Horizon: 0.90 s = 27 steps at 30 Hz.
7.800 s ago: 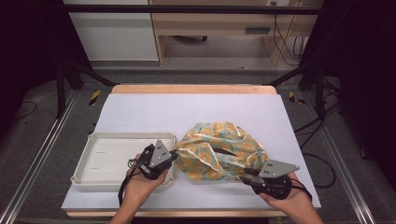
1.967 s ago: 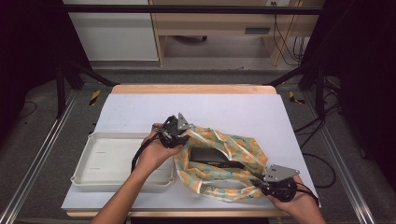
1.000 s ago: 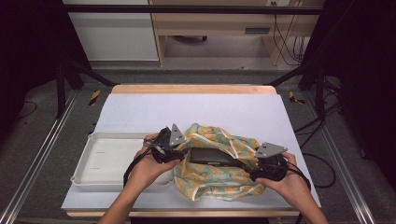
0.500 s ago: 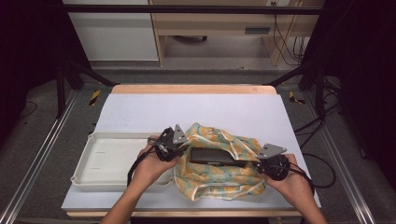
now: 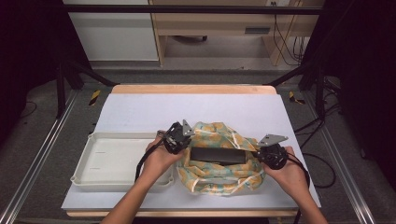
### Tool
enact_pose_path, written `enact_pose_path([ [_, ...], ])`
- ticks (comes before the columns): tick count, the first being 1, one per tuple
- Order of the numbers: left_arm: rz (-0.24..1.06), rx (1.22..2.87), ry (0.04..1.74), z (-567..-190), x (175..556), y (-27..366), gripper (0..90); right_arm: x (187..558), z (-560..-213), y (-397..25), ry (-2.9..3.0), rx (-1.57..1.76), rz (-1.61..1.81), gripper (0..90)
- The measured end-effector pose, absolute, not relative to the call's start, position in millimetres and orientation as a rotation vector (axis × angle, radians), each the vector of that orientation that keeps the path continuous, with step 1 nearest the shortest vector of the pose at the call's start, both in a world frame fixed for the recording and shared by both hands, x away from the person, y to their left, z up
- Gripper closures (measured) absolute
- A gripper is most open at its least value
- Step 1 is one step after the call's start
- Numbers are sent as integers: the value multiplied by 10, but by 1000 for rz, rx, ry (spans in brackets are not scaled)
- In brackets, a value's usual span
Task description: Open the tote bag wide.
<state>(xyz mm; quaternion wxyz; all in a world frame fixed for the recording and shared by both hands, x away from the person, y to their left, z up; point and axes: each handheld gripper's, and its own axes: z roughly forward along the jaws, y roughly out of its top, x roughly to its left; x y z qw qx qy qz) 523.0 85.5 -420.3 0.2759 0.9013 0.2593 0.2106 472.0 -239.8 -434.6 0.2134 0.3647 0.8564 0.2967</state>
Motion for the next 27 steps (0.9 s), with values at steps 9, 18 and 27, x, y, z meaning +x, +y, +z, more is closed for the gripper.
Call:
enact_pose_path([
  [9, 529, 2493, 723, -4320, 5300, 820, 887, 4850, -4531, -2517, 2414, 1124, 818, 900],
  [18, 499, 2525, 717, -4371, 5296, 825, 888, 4941, -4573, -2537, 2416, 1172, 802, 900],
  [27, 473, 2557, 718, -4402, 5254, 823, 894, 5013, -4609, -2544, 2416, 1209, 806, 900],
])
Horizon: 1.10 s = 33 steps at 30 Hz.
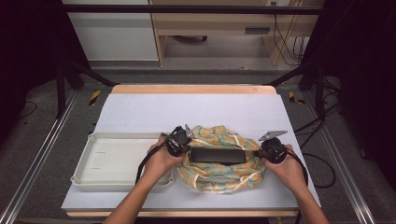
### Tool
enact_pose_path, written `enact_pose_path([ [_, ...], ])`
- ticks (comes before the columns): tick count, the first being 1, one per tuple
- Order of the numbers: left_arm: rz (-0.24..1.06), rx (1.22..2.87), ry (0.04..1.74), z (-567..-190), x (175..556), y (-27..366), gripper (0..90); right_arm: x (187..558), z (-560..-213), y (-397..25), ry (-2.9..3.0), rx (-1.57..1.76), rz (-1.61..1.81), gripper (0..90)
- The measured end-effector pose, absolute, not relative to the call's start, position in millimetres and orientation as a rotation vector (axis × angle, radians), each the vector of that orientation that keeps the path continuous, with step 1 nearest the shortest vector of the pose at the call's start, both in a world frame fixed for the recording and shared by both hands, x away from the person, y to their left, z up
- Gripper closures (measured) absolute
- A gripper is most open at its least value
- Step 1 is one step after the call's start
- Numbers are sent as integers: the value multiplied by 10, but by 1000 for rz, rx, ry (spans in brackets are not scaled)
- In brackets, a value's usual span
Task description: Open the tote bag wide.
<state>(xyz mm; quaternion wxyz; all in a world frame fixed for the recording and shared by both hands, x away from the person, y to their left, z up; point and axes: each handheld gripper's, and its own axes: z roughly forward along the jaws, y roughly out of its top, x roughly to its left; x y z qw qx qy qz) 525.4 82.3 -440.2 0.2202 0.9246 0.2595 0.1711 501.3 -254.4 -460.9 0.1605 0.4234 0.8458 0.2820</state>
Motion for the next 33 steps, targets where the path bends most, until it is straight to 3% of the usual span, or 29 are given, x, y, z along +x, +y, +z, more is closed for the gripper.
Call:
enact_pose_path([
  [5, 503, 2548, 719, -4410, 5239, 823, 875, 5008, -4606, -2539, 2410, 1205, 799, 900],
  [7, 530, 2505, 723, -4365, 5216, 844, 784, 4994, -4594, -2546, 2399, 1193, 816, 878],
  [9, 553, 2450, 706, -4288, 5165, 872, 757, 4975, -4568, -2561, 2381, 1171, 838, 794],
  [12, 620, 2378, 694, -4148, 5076, 921, 636, 4909, -4493, -2573, 2341, 1127, 890, 606],
  [21, 652, 2294, 598, -3828, 4704, 971, 612, 4657, -4241, -2588, 2255, 1044, 983, 416],
  [27, 614, 2282, 561, -3809, 4455, 950, 632, 4525, -4089, -2560, 2224, 974, 1019, 449],
  [29, 583, 2288, 563, -3844, 4378, 943, 721, 4478, -4042, -2515, 2232, 941, 1014, 464],
  [33, 533, 2300, 543, -3916, 4309, 947, 865, 4435, -4005, -2431, 2270, 868, 1012, 640],
])
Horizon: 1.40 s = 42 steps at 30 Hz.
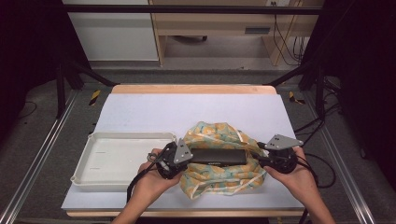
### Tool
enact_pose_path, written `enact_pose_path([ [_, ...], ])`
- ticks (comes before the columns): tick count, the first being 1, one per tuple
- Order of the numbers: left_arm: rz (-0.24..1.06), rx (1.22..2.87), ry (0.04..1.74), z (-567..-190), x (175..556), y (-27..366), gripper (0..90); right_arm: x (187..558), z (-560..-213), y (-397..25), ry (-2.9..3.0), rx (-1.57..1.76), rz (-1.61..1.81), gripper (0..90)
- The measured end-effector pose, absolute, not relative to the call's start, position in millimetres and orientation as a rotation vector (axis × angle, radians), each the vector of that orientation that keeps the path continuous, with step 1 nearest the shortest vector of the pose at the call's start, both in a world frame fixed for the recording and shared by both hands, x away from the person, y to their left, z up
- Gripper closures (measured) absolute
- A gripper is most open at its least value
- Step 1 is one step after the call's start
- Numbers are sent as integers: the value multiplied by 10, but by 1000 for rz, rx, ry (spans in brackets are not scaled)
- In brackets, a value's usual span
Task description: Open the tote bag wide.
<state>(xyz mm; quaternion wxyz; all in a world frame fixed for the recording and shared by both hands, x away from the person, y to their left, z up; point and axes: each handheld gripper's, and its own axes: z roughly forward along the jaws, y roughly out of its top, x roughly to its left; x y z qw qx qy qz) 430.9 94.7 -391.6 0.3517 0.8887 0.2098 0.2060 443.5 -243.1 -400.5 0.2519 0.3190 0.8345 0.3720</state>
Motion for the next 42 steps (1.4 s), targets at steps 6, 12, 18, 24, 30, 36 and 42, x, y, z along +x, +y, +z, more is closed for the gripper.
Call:
enact_pose_path([
  [6, 508, 2304, 534, -4088, 4296, 889, 894, 4470, -4056, -2326, 2324, 815, 1007, 827],
  [12, 547, 2327, 503, -4136, 4221, 839, 871, 4503, -4041, -2282, 2315, 808, 991, 783],
  [18, 518, 2271, 518, -4109, 4172, 920, 899, 4504, -4043, -2290, 2342, 791, 1034, 889],
  [24, 494, 2297, 499, -4339, 4224, 723, 900, 4728, -4221, -2271, 2372, 812, 1020, 900],
  [30, 555, 2407, 510, -4529, 4242, 649, 899, 4950, -4331, -2325, 2368, 867, 1031, 900],
  [36, 527, 2447, 522, -4603, 4259, 644, 899, 5128, -4491, -2352, 2398, 936, 1015, 900],
  [42, 486, 2478, 530, -4655, 4277, 639, 899, 5264, -4623, -2379, 2417, 1005, 1005, 900],
])
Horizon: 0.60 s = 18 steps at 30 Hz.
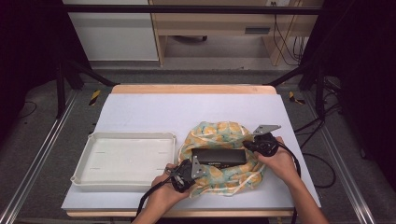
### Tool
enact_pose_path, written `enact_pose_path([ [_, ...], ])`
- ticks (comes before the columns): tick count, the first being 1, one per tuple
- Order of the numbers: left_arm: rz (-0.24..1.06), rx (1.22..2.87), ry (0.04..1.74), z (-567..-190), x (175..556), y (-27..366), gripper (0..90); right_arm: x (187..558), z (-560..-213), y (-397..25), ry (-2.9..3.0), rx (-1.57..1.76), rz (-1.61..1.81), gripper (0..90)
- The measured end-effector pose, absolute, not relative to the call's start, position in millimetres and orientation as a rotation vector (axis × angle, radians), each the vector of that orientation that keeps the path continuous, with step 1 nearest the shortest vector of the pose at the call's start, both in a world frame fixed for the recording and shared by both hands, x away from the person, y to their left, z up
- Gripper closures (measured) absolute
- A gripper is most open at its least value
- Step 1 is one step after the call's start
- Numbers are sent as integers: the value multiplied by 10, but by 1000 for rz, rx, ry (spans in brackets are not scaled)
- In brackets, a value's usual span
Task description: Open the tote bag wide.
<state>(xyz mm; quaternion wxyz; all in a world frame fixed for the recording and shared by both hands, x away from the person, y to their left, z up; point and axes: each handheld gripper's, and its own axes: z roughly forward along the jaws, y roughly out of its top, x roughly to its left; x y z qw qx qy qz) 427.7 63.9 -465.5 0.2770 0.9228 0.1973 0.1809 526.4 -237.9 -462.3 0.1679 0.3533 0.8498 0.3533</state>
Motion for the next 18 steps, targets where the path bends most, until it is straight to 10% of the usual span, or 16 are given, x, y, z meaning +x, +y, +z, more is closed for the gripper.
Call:
enact_pose_path([
  [18, 450, 2481, 520, -4678, 4197, 717, 900, 5357, -4756, -2486, 2412, 1068, 973, 900],
])
